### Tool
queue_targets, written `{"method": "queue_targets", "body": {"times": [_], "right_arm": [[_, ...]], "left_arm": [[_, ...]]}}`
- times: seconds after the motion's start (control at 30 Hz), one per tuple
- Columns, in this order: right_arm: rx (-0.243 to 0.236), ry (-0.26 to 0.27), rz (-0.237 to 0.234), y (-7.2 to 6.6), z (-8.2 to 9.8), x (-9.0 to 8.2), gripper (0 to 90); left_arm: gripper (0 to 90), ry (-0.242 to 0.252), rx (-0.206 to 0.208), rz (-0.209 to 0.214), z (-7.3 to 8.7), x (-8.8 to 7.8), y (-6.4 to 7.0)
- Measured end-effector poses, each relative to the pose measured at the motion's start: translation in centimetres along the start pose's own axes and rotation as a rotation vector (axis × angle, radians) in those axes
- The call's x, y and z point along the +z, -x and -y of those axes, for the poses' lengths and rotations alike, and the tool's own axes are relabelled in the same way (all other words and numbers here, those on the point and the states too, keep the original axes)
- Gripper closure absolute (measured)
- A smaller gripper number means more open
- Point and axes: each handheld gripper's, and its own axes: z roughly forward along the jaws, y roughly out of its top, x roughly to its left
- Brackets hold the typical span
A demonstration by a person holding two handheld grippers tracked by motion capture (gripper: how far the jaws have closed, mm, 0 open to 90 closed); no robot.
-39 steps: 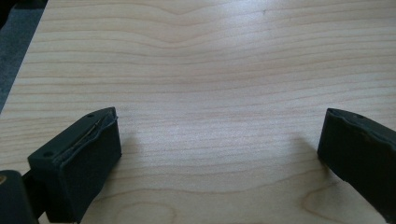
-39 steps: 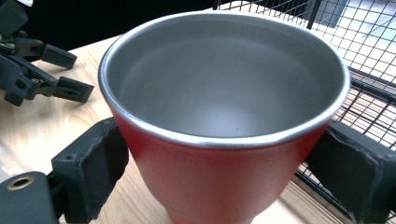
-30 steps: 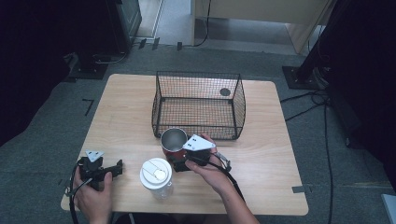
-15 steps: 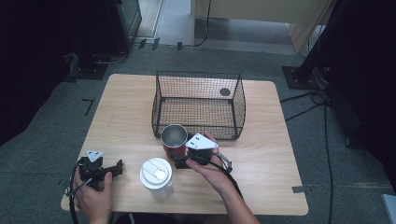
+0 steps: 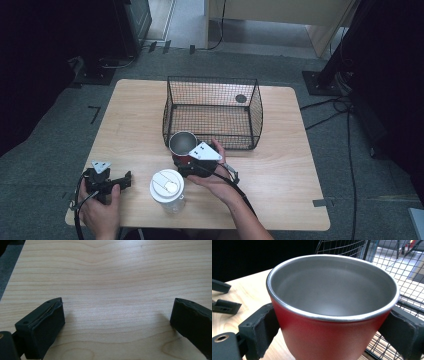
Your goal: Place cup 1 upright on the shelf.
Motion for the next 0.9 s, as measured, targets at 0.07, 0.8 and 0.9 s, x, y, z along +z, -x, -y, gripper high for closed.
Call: {"method": "queue_targets", "body": {"times": [0.07, 0.8, 0.9], "right_arm": [[0.004, -0.003, 0.004, -0.1, 0.0, 0.1, 7.3], [0.032, 0.039, -0.019, 0.5, -1.3, -3.0, 19.7], [0.032, 0.026, -0.021, 0.2, -1.2, -2.3, 16.5]], "left_arm": [[0.1, 0.000, 0.000, 0.000, 0.0, 0.0, 0.0], [0.0, 0.001, 0.001, 0.002, -0.1, 0.1, 0.1], [0.0, 0.000, 0.003, 0.002, -0.1, 0.1, 0.1]]}}
